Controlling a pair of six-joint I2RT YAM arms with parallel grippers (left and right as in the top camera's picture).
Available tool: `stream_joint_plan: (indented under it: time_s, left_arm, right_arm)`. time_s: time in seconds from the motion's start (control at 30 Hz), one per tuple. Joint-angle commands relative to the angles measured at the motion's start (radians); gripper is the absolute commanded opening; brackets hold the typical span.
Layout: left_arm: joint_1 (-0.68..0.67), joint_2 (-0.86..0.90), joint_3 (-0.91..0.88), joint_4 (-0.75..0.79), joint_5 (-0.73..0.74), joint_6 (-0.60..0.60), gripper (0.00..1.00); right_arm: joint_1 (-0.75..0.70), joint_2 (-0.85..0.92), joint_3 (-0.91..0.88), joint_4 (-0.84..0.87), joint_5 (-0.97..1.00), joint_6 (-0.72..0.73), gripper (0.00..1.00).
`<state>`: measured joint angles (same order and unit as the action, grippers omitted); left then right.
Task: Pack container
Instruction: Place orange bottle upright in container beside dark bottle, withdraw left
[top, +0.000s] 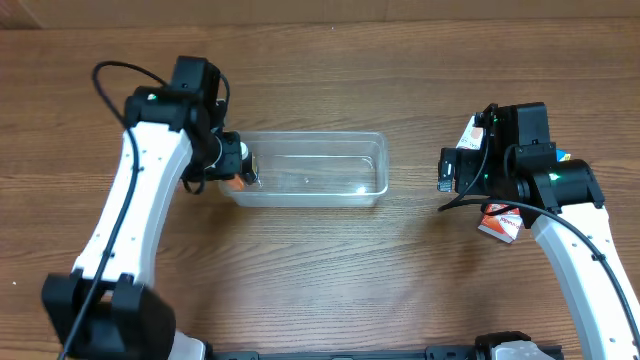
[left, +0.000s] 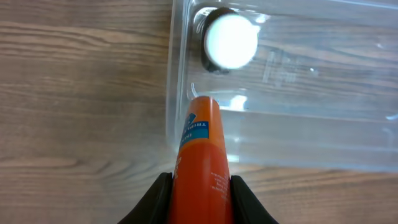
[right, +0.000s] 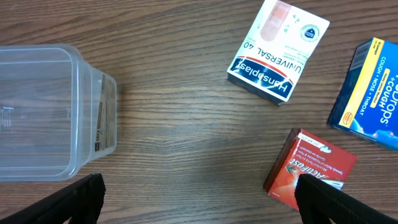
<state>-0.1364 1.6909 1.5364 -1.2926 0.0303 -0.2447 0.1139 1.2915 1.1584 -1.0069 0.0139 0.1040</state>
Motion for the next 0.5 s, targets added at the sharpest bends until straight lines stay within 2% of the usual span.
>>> stream_joint_plan:
  time_s: [0.0,0.23,0.37,0.47]
  left_arm:
    - [-0.010,0.070,-0.011,0.036,-0.007,-0.018,0.05]
    - [-0.047,0.162,-0.012,0.036,-0.008,-0.018,0.08]
    - [-0.072,0.184,-0.012,0.039,-0.018,-0.018,0.20]
    - [-0.073,0.184,-0.012,0.041,-0.032,-0.018,0.20]
  right_arm:
    - [0.002,-0.012,0.030,0.005,-0.001,0.000,1.00]
    - [0.002,-0.012,0.030,0.005,-0.001,0.000,1.00]
    - [0.002,-0.012,0.030,0.005,-0.001,0.000,1.00]
    - [0.002,-0.012,0.030,0.005,-0.001,0.000,1.00]
